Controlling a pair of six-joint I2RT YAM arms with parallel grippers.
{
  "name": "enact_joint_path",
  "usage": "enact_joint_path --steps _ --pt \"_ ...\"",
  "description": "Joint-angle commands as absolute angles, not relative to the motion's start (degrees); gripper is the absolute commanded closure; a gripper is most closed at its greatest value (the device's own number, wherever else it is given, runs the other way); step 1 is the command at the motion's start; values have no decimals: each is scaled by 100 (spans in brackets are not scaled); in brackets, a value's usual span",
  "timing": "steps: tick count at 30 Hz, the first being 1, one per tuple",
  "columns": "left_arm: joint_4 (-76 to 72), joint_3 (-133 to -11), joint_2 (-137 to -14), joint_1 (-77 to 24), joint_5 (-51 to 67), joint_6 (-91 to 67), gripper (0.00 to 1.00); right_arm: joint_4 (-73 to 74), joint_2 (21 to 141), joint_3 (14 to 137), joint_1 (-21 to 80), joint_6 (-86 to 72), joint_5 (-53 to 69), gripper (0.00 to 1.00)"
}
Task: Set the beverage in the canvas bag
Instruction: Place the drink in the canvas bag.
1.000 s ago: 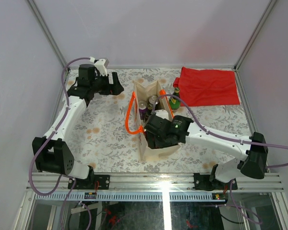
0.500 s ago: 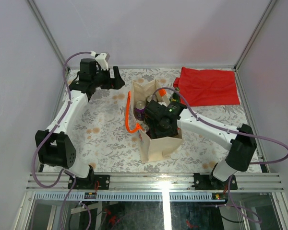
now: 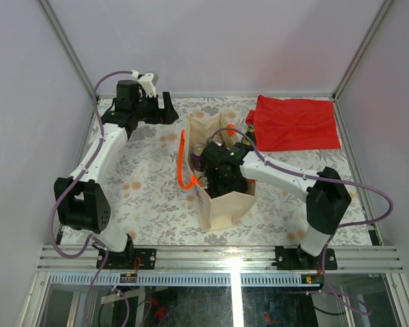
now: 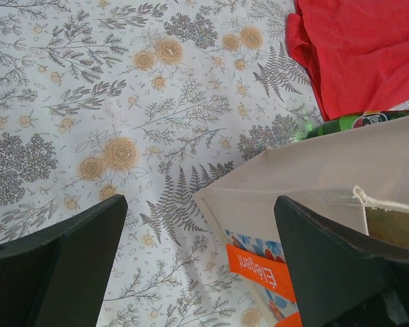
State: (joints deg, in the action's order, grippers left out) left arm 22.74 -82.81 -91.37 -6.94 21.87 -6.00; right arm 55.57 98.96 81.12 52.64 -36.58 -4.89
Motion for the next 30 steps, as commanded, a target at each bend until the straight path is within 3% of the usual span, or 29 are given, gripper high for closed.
enact_joint_path --steps 1,17,24,30 --pt "2083 -8503 -9201 -632 2278 -476 11 5612 9841 7969 5199 -3533 -446 100" --pt "2054 -8207 -8921 -633 2310 -507 11 5653 9782 7370 5198 -3781 -456 97" --pt "2041 -8174 -8900 -637 2336 -527 11 5815 9563 7397 5195 -3980 -771 43" --pt "2030 -8177 -8904 -633 2369 -510 11 5924 9303 7620 5205 -3984 -940 30"
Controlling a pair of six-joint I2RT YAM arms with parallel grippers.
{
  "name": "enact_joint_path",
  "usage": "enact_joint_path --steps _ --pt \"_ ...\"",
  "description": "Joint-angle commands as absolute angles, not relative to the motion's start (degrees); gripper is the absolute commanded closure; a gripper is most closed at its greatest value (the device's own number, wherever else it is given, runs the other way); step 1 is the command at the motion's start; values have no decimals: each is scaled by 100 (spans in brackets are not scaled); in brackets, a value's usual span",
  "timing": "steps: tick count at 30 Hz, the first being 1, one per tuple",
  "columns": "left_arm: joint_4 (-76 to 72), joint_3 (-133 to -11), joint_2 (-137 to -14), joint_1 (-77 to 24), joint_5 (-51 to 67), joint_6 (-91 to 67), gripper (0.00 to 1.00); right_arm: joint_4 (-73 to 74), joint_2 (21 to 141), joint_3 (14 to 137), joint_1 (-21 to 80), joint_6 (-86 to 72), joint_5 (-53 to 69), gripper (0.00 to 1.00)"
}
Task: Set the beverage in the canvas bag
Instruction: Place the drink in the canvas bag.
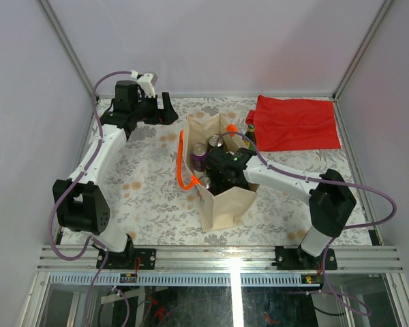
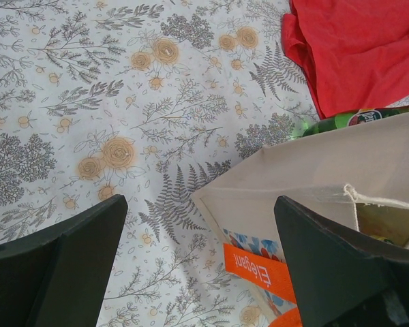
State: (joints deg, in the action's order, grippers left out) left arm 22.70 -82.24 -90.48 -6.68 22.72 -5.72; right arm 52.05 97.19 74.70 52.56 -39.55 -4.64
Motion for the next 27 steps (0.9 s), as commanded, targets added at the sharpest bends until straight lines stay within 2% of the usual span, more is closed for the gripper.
enact_joint_path --steps 1,14,27 --pt "2030 -8174 -8901 -634 2379 -514 11 5950 9293 7678 5211 -3962 -967 29" --pt "2024 -8154 -8885 -633 2428 -487 11 5912 9279 7834 5252 -3759 -901 17" --pt "2021 -8166 -8908 -634 2457 -458 11 5714 8898 8217 5295 -3641 -1402 16"
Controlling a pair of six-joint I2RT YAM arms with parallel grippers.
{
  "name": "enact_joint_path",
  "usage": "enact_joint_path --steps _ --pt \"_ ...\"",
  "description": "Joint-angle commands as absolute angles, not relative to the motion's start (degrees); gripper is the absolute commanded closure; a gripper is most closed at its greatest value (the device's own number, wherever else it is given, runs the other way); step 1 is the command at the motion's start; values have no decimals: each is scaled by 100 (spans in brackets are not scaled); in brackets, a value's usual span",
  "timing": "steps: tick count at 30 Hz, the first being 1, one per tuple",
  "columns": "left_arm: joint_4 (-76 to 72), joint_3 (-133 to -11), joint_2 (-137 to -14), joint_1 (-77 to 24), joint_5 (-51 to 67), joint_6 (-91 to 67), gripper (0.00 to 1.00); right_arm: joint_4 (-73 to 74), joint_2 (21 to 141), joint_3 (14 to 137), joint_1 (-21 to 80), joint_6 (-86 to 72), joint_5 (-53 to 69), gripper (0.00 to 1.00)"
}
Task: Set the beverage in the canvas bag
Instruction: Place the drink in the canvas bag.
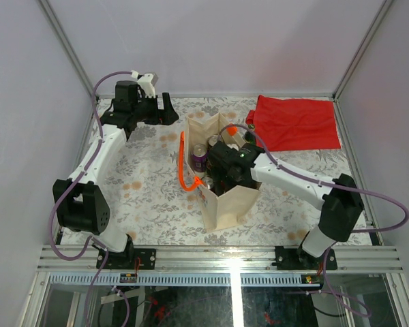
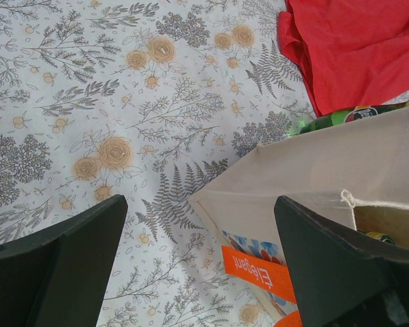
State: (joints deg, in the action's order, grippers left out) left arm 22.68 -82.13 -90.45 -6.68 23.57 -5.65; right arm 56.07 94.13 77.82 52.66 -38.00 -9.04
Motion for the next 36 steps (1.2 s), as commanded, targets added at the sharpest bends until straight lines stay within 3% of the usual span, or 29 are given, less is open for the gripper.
enact_joint_path --steps 1,14,27,32,36 --pt "2028 -8170 -8912 -630 2459 -455 11 5664 8830 8264 5292 -3618 -1461 16" --pt "2030 -8156 -8890 -626 2450 -462 11 5076 8337 8968 5298 -3421 -2046 16" --pt "2057 -8182 -8791 -630 2423 -457 11 4539 8471 10362 5084 -2909 -3400 19" --pt "2056 -8209 -8744 -630 2394 -470 11 5281 9453 11822 4196 -2783 -3297 21" --pt "2091 -8202 -8711 -631 2389 -458 11 7009 11263 14216 3305 -2748 -2785 23"
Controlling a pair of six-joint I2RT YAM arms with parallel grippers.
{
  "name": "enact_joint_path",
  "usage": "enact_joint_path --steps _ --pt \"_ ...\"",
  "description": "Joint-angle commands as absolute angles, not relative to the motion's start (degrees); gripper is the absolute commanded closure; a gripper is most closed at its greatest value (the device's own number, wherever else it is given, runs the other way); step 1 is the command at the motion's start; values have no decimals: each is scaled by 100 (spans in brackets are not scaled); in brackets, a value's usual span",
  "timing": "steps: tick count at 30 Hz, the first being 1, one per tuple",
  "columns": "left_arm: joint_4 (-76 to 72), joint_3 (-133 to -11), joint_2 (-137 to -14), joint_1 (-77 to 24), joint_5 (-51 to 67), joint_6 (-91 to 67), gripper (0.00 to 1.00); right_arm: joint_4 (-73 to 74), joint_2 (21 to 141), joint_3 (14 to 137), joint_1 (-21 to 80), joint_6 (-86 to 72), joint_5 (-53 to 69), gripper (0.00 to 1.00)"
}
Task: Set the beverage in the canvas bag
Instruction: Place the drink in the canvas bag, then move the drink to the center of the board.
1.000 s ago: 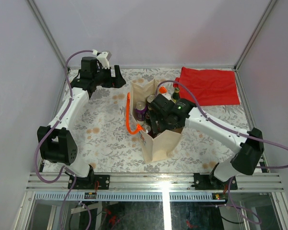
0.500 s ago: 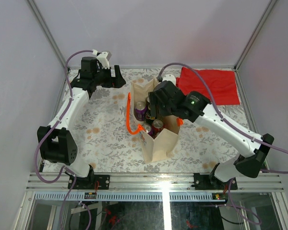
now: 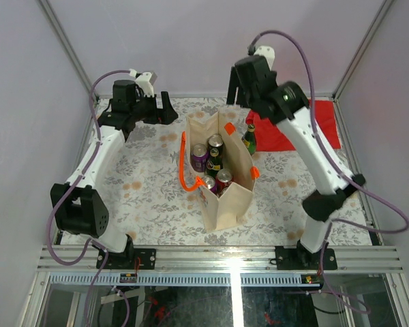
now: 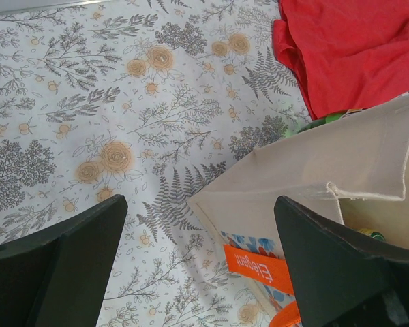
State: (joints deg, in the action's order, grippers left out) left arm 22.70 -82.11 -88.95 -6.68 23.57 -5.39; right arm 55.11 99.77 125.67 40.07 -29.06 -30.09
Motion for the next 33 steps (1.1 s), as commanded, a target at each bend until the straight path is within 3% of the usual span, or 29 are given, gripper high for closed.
enact_joint_path --steps 1,3,9,33 --pt "2092 -8196 -8690 -625 2387 -457 11 7376 11620 14743 3120 -2736 -2672 25" --pt "2107 -8193 -8664 -627 2382 -461 11 7671 12026 15213 2827 -2711 -2305 27" --pt "2210 -8174 -8606 -633 2394 -378 11 7222 11816 13903 2368 -2738 -1696 30" --pt "2407 -8209 -8620 -634 2410 -233 11 7038 12261 13208 2335 -2693 -813 31"
